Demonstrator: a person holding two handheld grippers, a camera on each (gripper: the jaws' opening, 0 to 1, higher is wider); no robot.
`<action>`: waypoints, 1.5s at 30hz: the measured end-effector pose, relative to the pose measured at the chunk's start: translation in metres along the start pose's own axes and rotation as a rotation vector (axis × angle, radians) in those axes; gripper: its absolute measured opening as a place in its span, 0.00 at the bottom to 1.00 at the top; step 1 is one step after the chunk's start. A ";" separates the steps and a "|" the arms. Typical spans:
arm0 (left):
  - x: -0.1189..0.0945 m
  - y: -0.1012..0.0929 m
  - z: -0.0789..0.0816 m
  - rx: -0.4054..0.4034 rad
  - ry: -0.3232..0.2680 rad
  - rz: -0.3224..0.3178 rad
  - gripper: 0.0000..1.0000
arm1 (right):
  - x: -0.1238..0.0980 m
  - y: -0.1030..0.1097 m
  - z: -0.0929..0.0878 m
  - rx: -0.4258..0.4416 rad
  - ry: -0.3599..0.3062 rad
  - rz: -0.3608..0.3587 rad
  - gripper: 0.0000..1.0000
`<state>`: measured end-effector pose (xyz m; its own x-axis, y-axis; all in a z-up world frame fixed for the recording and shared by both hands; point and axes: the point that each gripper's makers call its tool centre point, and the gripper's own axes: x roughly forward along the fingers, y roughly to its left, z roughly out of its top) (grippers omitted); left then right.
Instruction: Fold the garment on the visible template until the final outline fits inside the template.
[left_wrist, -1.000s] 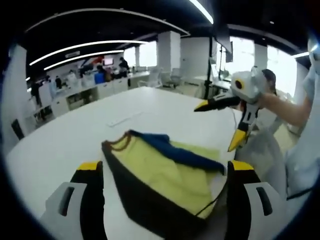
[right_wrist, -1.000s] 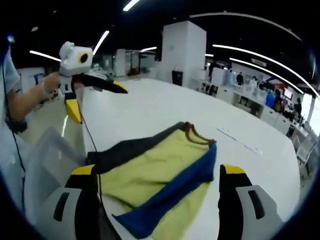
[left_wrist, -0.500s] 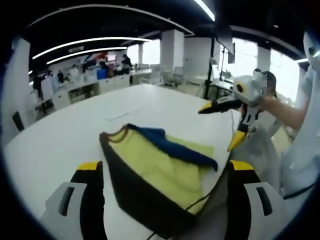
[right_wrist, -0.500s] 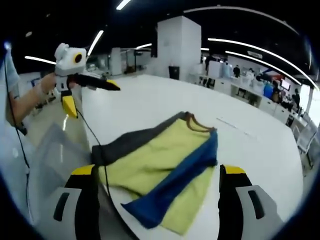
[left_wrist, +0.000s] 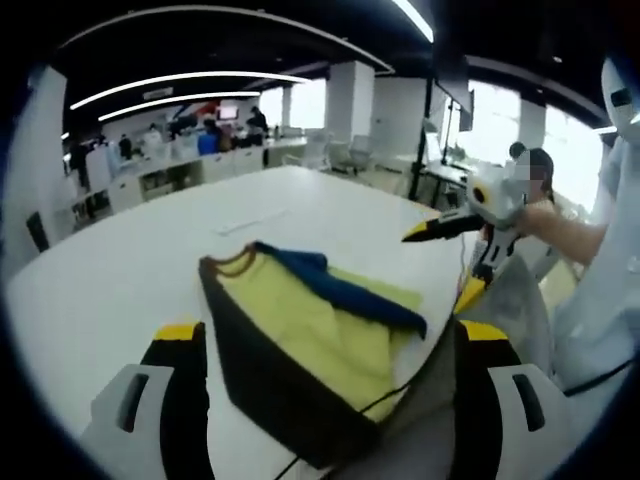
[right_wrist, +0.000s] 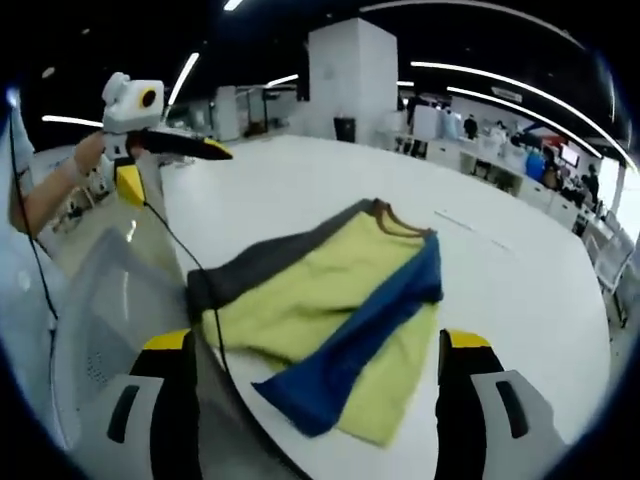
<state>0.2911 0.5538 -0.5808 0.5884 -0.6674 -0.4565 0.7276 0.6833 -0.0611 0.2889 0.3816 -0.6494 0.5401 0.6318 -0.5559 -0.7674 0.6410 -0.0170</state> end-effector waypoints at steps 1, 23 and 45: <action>-0.001 0.000 0.000 -0.005 -0.001 0.003 1.00 | 0.000 -0.001 -0.003 0.001 0.008 -0.006 0.96; -0.006 -0.011 -0.002 -0.027 -0.013 -0.004 1.00 | 0.004 0.020 -0.029 0.088 0.061 0.007 0.62; -0.009 -0.014 -0.009 -0.068 -0.020 -0.009 1.00 | 0.039 0.033 -0.065 0.085 0.194 -0.028 0.19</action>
<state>0.2723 0.5526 -0.5835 0.5892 -0.6790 -0.4379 0.7078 0.6951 -0.1256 0.2618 0.3991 -0.7251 0.4780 0.5224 -0.7061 -0.7165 0.6969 0.0305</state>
